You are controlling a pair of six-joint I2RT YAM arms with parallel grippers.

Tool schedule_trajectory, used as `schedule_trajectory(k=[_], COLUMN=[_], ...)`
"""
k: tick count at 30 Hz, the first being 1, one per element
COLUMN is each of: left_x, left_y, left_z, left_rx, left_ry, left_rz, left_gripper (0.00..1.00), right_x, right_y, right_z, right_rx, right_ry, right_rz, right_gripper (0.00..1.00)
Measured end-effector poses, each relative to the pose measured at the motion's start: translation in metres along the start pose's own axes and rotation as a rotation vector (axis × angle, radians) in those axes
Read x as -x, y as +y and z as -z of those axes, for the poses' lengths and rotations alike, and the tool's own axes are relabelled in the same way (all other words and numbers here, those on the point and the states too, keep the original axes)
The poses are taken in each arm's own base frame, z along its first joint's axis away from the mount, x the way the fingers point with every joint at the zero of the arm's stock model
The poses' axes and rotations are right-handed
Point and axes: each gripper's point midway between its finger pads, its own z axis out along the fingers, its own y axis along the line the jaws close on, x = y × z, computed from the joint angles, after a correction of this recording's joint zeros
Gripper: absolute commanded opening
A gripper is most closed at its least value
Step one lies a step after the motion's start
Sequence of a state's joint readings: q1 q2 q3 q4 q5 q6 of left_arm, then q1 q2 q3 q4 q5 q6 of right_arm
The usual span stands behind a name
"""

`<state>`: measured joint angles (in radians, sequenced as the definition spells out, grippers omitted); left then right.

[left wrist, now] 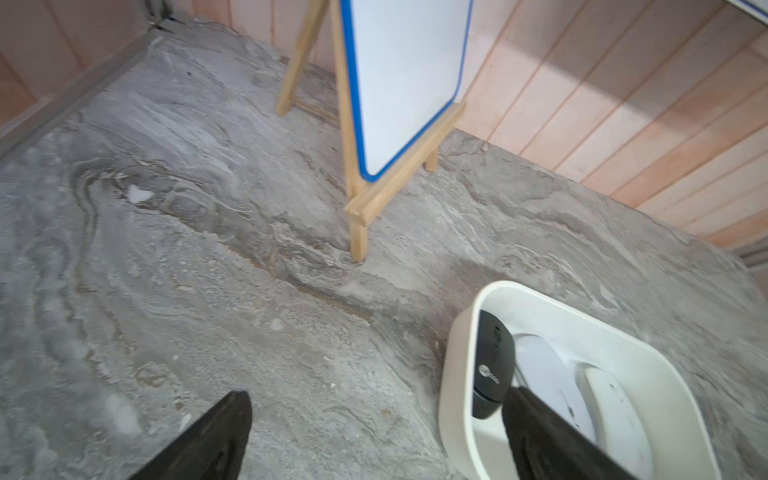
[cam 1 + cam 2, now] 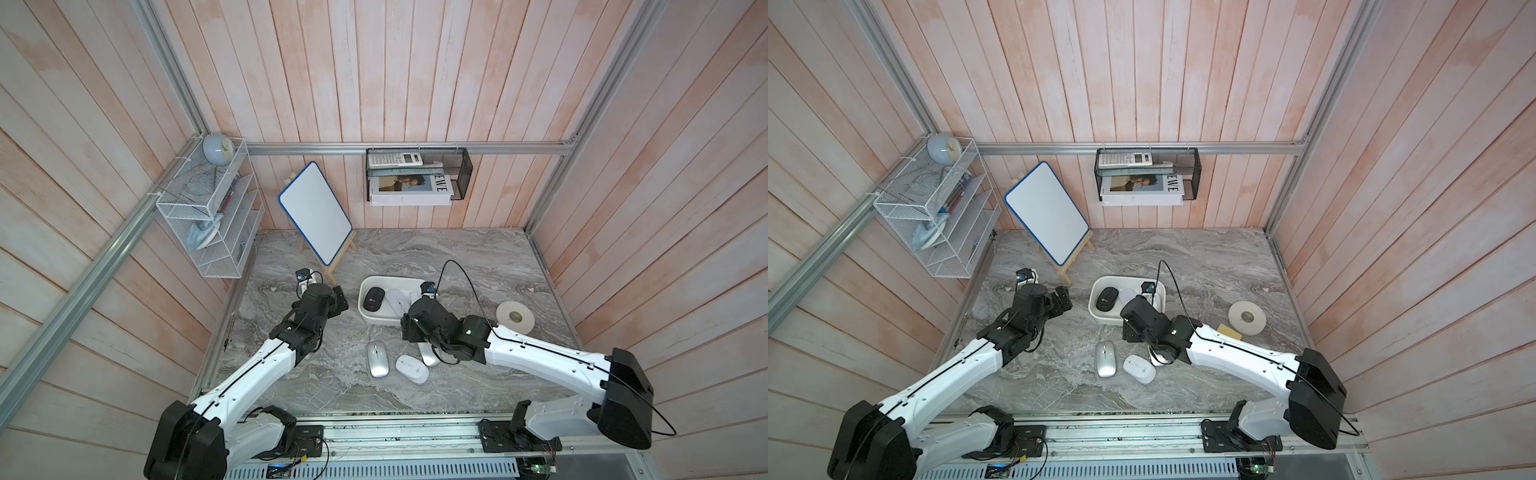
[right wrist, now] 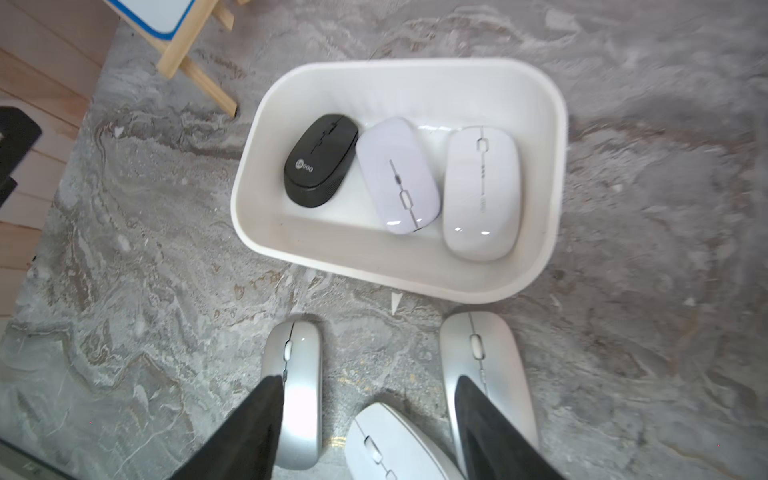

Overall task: Take out the mouse from the storage box
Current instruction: Place the mouse at the center of the board, then pick up the mouse from the storage box.

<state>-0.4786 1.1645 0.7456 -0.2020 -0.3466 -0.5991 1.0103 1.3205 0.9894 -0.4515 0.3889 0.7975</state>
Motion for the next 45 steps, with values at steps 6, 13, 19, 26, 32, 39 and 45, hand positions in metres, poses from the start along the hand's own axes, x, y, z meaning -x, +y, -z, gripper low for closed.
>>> schedule_trajectory(k=[6,13,19,26,32,39,45], left_x=[-0.017,-0.039,-0.047,-0.05,-0.047,-0.028,-0.022], left_y=[-0.06,-0.096,-0.119,-0.116,-0.101,-0.08,-0.052], left_z=[-0.001,-0.011,-0.02,-0.019,-0.007,0.017,0.026], left_rx=[-0.09,-0.088,-0.078,-0.063,-0.06,-0.068,-0.042], left_ry=[0.103,0.204,0.256,0.257,0.214,0.092,0.019], left_rz=[-0.066,-0.132,-0.202,-0.231,-0.233,-0.213,-0.202], left_gripper=[1.0,0.99,0.99,0.99,0.99,1.0,1.0], right_x=[0.013,0.007,0.008,0.007,0.03,0.046,0.045], right_y=[-0.048,-0.086,-0.101,-0.106,-0.084,-0.064,-0.057], right_z=[0.008,0.01,0.011,-0.003,-0.028,-0.069,-0.106], right_rx=[-0.103,-0.165,-0.175,-0.2,-0.209,-0.249,-0.299], right_ry=[-0.044,-0.033,-0.025,0.037,0.082,0.153,0.243], right_rz=[0.012,0.021,0.024,0.054,0.086,0.12,0.157], right_gripper=[0.72,0.73,0.74,0.75,0.75,0.75,0.74])
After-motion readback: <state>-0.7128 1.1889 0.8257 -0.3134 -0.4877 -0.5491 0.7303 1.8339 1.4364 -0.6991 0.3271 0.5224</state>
